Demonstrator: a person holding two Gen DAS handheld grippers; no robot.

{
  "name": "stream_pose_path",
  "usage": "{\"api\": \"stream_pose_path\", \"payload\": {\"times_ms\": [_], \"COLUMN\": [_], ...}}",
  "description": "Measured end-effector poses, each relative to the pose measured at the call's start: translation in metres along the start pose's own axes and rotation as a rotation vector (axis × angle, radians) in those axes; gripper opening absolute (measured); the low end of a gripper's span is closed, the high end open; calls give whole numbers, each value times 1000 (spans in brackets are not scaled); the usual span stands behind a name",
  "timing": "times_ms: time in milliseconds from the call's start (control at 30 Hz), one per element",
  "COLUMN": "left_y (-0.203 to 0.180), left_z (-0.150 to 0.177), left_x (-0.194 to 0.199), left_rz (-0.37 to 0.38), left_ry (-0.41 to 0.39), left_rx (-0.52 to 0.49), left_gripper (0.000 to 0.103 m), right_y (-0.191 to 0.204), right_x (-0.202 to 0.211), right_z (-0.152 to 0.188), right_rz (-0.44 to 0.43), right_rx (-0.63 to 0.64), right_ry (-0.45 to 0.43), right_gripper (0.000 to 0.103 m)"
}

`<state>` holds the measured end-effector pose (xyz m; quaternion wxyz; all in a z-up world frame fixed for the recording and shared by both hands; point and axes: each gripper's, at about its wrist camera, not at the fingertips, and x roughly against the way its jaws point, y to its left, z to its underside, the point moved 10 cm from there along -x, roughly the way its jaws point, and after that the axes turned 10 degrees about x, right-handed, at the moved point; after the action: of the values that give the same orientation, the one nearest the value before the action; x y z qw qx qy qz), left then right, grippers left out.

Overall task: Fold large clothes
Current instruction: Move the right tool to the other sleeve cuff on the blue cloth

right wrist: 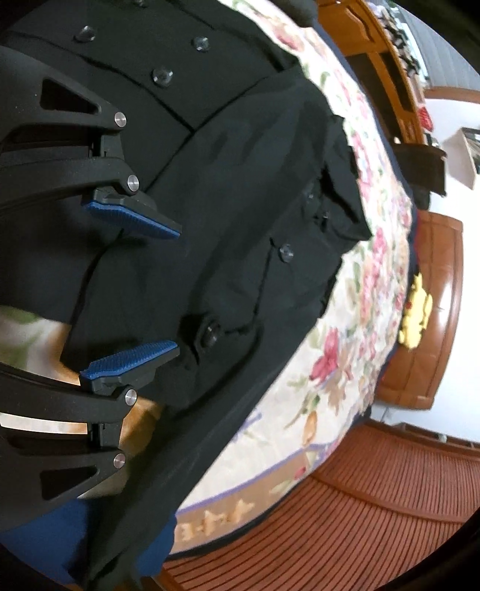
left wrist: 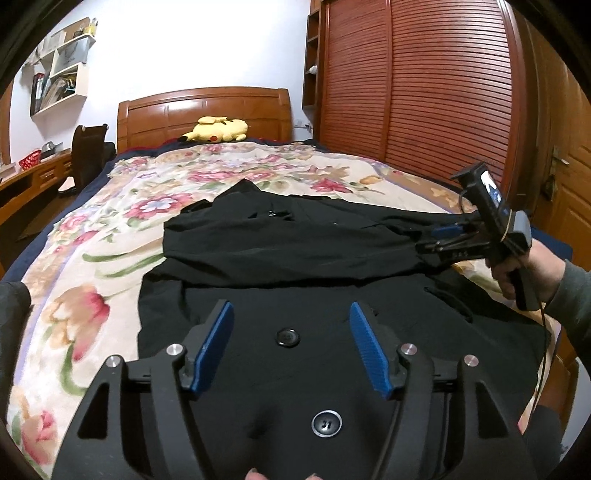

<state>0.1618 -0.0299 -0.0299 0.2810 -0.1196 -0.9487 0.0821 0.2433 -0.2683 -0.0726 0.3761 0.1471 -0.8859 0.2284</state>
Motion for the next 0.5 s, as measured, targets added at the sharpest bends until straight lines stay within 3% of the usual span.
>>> {"api": "stream_pose_path", "payload": {"times_ms": [233,500], "left_y": [-14,-34], "left_z": [-1,4], "left_x": [-17,-29], "left_rz": [22,40], "left_ry": [18,42], "left_rx": [4,-19], "left_gripper": [65,66], "right_y": [12,-2], "right_x": [-32,-9], "right_z": [28,40], "right_rz": [-51,-57], "right_rx": [26,-23], "right_ry": [98,79], "right_gripper": [59,59]}}
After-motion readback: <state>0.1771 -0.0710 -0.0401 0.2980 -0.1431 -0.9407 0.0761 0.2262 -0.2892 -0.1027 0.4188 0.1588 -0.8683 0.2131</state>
